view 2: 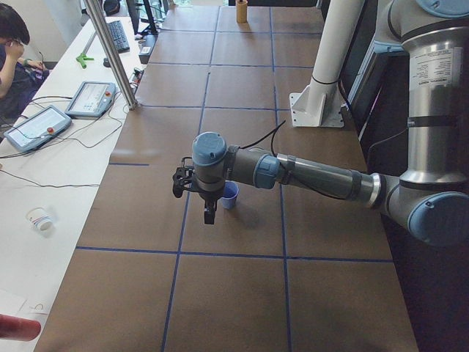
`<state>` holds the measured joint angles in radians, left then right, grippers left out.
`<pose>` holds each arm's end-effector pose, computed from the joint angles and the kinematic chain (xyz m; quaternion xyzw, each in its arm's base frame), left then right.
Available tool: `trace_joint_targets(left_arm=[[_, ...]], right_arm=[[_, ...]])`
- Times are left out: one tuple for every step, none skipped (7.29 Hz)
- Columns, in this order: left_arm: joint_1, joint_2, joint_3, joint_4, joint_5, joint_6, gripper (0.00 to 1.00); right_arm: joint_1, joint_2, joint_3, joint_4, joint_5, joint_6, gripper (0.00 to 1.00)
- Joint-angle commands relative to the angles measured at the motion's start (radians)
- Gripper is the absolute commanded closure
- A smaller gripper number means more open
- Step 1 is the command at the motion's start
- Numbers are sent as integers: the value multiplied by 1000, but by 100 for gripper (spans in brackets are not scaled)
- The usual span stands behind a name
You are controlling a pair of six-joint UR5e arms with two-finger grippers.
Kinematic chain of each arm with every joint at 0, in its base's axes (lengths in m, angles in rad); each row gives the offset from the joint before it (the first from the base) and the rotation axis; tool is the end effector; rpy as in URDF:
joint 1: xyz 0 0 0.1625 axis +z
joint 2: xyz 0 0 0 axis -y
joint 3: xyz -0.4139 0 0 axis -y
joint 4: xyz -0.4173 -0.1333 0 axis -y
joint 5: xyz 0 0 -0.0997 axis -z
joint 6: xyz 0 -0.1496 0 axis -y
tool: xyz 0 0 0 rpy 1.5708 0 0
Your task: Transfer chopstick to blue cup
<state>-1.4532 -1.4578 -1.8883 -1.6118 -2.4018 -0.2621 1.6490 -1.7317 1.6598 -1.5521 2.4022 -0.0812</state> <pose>0.0340 -0.4825 0.5626 0.0344 0.4146 -0.0163 0.9092 0.0574 -0.4410 0.7070 0.0079 -0.4043 0.0094 0.9145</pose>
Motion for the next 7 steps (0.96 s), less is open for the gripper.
trace_joint_targets(left_arm=[[143, 46, 3, -211, 12, -266, 0], [202, 59, 29, -329, 44, -366, 0], [262, 59, 50, -396, 94, -450, 0], [289, 57, 69, -416, 119, -468, 0], [307, 51, 83, -421, 127, -470, 0], [326, 50, 84, -419, 127, -470, 0], [338, 47, 92, -419, 128, -470, 0]], right_arm=[[0, 1, 2, 0, 0, 1, 1], [-2, 4, 0, 1, 0, 0, 1], [0, 7, 0, 1, 0, 0, 1], [0, 7, 0, 1, -2, 0, 1], [0, 7, 0, 1, -2, 0, 1], [0, 6, 2, 1, 0, 1, 1], [0, 6, 0, 1, -2, 0, 1]])
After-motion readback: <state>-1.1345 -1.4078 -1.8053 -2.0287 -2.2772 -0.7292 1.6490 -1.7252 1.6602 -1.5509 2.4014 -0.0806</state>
